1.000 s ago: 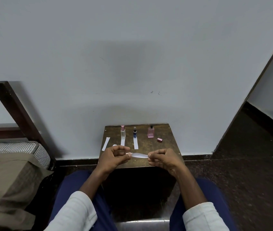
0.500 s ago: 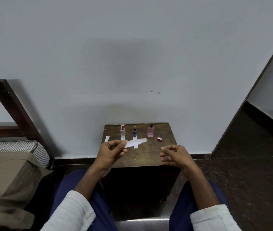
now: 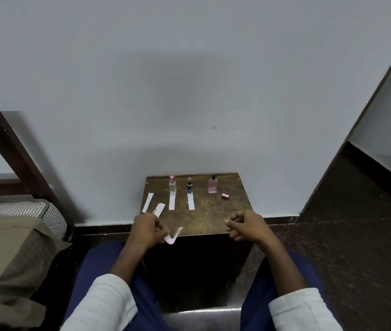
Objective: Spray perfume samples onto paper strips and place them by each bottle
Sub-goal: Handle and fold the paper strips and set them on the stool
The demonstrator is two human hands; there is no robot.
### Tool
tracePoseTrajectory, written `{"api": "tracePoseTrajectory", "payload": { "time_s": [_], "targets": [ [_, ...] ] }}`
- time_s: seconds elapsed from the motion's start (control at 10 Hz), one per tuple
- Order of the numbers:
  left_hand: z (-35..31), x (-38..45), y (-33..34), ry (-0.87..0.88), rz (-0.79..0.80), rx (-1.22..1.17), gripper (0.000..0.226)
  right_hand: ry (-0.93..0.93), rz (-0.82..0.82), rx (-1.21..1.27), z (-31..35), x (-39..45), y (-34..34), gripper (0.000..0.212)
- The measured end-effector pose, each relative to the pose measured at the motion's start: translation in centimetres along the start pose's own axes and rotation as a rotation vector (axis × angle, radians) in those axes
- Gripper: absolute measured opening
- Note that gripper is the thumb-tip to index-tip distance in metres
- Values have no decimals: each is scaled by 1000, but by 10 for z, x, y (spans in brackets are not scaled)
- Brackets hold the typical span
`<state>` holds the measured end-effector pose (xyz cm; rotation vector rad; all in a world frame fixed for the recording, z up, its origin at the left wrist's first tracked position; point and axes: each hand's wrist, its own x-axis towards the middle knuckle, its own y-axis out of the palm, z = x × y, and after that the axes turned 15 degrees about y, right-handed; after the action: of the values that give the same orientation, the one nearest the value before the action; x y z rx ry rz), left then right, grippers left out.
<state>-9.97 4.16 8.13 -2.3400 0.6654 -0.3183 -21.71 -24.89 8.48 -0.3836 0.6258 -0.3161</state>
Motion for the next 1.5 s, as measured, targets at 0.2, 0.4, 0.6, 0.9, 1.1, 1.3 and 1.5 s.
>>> {"api": "tracePoseTrajectory", "payload": {
  "time_s": [0.2,0.4,0.6,0.9,1.1,1.3,1.5],
  "targets": [
    [-30,-5,-18,257,352,-1599,15,4,7,-49,-1,4,-1,13],
    [16,2,8,29,223,347,18,1,-22,-120,-2,4,-1,12],
    [-35,-7,-2,274,359,-1432,20,-12,-40,-187,-4,10,-2,14],
    [-12,-6,20,269,400,-587,26,-23,-40,-239,-4,8,0,10],
    [-24,-2,0,132,215,-849,10,-29,-20,-213,-4,10,-2,8],
    [-8,-3,14,192,256,-112,19,-32,-26,-256,-4,8,2,16],
    [-34,-15,14,416,201,-216,9,-180,173,-152,17,-18,13,47]
  ]
}}
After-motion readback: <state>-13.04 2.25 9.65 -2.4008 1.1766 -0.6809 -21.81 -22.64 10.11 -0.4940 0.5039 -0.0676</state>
